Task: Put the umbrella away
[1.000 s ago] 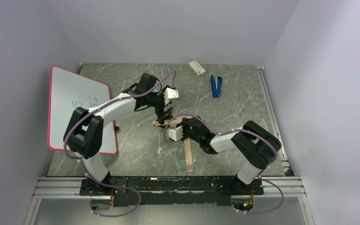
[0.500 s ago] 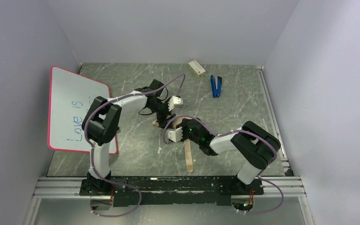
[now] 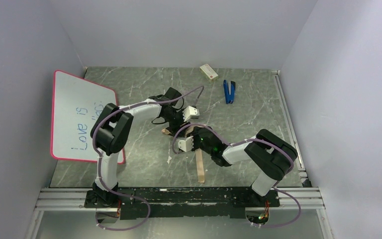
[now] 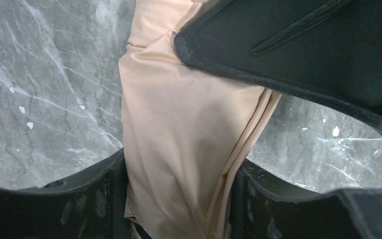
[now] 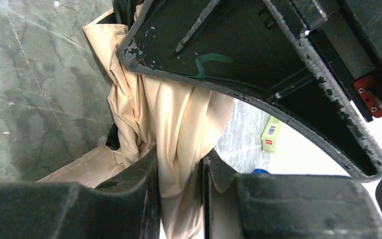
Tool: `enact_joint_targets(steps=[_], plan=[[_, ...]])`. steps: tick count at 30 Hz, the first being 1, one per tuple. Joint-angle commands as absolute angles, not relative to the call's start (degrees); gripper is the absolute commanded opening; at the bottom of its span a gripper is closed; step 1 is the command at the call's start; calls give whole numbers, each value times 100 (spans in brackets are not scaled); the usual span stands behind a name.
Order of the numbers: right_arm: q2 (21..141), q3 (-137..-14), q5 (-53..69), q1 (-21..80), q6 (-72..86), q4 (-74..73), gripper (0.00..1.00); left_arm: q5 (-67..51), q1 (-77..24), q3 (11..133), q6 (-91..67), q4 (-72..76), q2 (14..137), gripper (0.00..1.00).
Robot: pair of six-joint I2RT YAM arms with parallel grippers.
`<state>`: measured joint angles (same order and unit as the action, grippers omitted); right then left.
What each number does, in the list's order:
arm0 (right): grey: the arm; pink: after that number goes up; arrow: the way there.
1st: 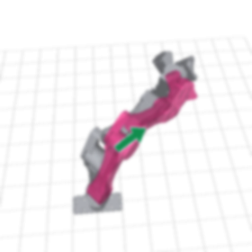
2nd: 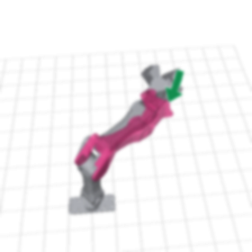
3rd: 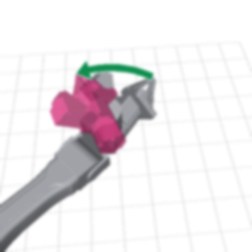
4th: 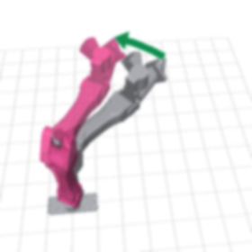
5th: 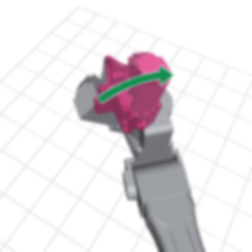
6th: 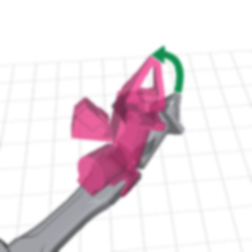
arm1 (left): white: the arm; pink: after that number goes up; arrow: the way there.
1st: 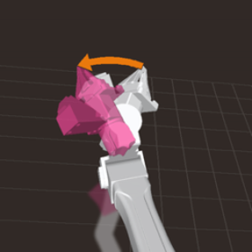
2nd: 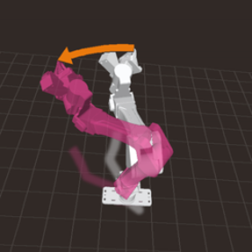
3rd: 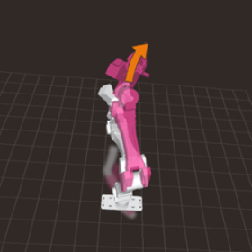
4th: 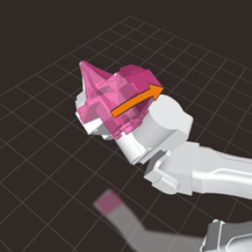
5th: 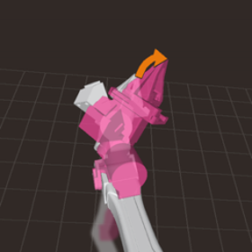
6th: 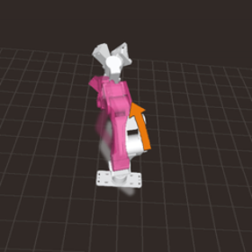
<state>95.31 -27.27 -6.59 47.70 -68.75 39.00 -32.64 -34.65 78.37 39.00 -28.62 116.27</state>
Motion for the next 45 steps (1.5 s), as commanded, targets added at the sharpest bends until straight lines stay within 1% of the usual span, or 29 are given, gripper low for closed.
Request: enact_joint_targets(steps=[1,4,6,9,11,13,14,17,21,24,29,35,38,40,43,45], plan=[[9772,-2408,-659,4853,-6663,2825,8,-2679,-3616,7631,3935,-2830,11663,56],[9766,-2417,-659,4894,-6640,2842,9,-2575,-3718,7567,4055,-2843,11622,47],[9738,-2409,-659,4927,-6622,2831,10,-2531,-3751,7546,4078,-2813,11624,35],[9618,-2433,-639,4993,-6528,2759,15,-2473,-3783,7570,4052,-2816,11668,25],[9546,-2475,-631,5032,-6479,2642,20,-2426,-3803,7594,4088,-2845,11710,16],[9469,-2455,-654,5081,-6451,2628,29,-2345,-3827,7603,4123,-2856,11728,7],[9417,-2440,-659,5096,-6414,2628,34,-2298,-3827,7590,4138,-2845,11720,5],[9189,-2405,-628,5106,-6255,2588,44,-2162,-3832,7539,4133,-2766,11683,5],[8718,-2349,-521,5130,-6038,2469,52,-2098,-3834,7519,4118,-2714,11672,5],[8300,-2326,-432,5198,-5801,2219,54,-2022,-3834,7506,4113,-2677,11672,5],[7450,-2220,-431,5427,-5175,1777,54,-1873,-3856,7506,4130,-2623,11672,5],[5745,-2156,-176,5692,-3644,901,53,-1871,-3888,7470,4079,-2479,11632,5],[4828,-2157,-579,5757,-2880,752,52,-1790,-3930,7431,4115,-2435,11637,5],[4224,-2187,-1175,5761,-2320,733,52,-1666,-3980,7368,4176,-2371,11608,5],[3791,-2377,-2064,5766,-1503,516,52,-1433,-4056,7256,4177,-2184,11559,5],[3729,-2605,-2797,5765,-866,346,51,-1304,-4089,7222,4145,-2096,11549,5]])
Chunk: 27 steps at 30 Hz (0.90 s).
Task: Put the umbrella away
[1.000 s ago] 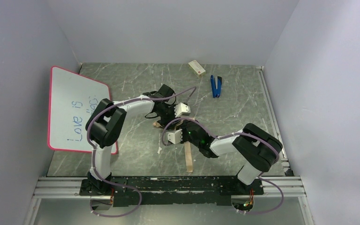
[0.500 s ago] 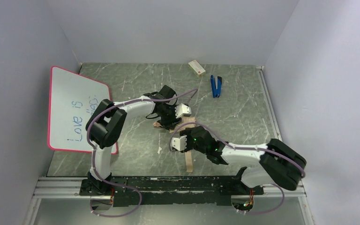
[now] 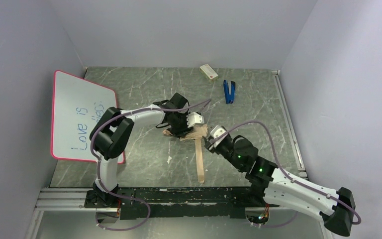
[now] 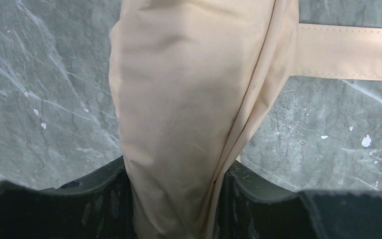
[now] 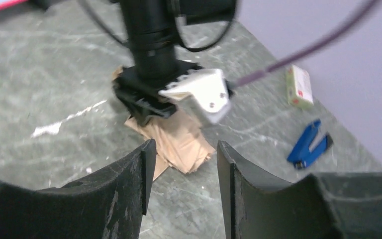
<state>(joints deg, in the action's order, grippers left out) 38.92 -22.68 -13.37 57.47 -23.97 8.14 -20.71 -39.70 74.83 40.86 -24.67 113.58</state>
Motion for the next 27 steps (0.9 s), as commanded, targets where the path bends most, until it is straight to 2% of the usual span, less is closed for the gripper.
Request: enact_joint_targets(steps=[1,5,8,10,14,16,21,27], plan=[[3738,-2757,-3072,5766,-553,196,52,-1283,-4106,7208,4159,-2092,11549,5],[3975,-3247,-4204,5745,489,-253,55,-998,-4218,7079,4191,-1925,11487,5],[4428,-3755,-4436,5498,1055,-803,56,-749,-4388,6983,4188,-1812,11454,5],[4746,-4008,-3966,4906,1281,-1017,57,-569,-4505,6958,4133,-1761,11479,5],[5165,-4247,-1922,2835,1627,-1016,57,-234,-4753,6826,4071,-1694,11543,5],[5546,-4426,-1481,2245,1652,-1072,57,-27,-4877,6680,4090,-1580,11562,5],[6396,-4837,-863,1582,1502,-938,60,428,-5134,6461,4112,-1387,11654,5],[7472,-5241,-418,1454,1261,-467,59,1384,-5569,5992,4245,-720,11635,5]])
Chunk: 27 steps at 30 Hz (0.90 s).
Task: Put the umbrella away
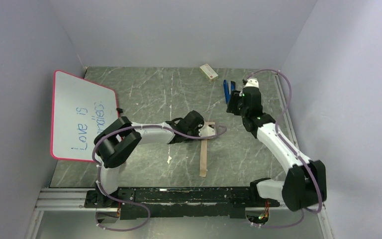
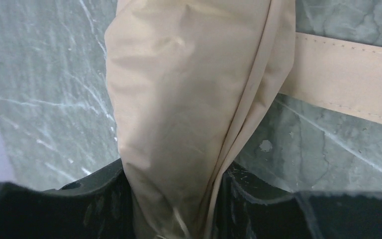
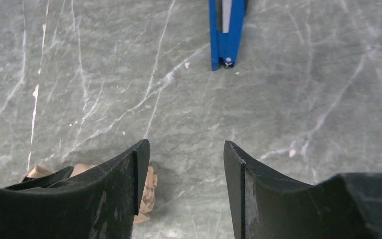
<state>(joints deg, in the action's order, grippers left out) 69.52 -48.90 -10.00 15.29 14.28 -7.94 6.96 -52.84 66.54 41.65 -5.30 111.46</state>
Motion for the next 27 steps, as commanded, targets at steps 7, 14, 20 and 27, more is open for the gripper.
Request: enact_joint_targets(steps=[7,14,20,27], plan=[[8629,-6114,1092,1440,-218,-726,59,2540,-5988,5421,4530,291,11689,5],[9291,-6481,2791,1453,-1866,-1144,61,3505,-6294,4774,4992,1593,11712,5],[9942,-6901,3580,1779,-3131,-2016,61,4165,-6599,4374,5529,2844,11973,5],[10393,-7388,3238,1928,-4582,-3405,61,4644,-6914,4142,5910,3544,12275,5]])
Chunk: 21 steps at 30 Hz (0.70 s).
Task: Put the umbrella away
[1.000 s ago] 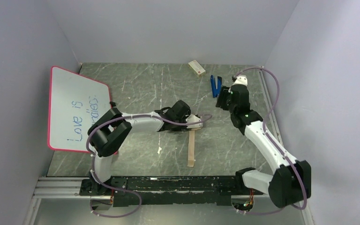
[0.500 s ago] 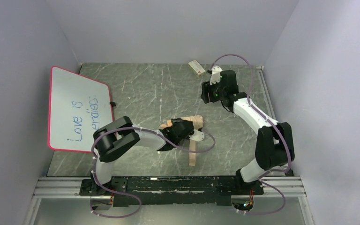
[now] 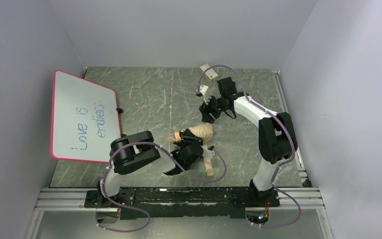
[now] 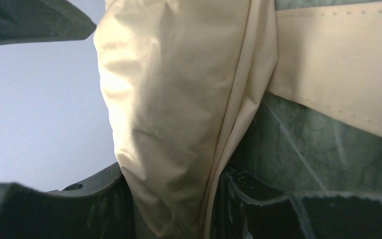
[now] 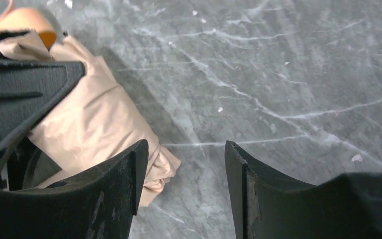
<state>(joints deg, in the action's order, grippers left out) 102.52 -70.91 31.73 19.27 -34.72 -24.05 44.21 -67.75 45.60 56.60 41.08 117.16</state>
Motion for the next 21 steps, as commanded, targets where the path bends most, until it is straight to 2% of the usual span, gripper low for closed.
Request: enact_joint_targets(steps=[1,6,21], plan=[[10437,-7433,3219,1928,-4716,-3550,62,4715,-6957,4099,5974,3689,12345,5],[10432,-7487,3415,1933,-5150,-3934,62,4959,-7124,3987,6206,4192,12667,5],[10318,-7504,3347,2225,-5569,-4193,64,4929,-7163,4059,6230,4157,12691,5]])
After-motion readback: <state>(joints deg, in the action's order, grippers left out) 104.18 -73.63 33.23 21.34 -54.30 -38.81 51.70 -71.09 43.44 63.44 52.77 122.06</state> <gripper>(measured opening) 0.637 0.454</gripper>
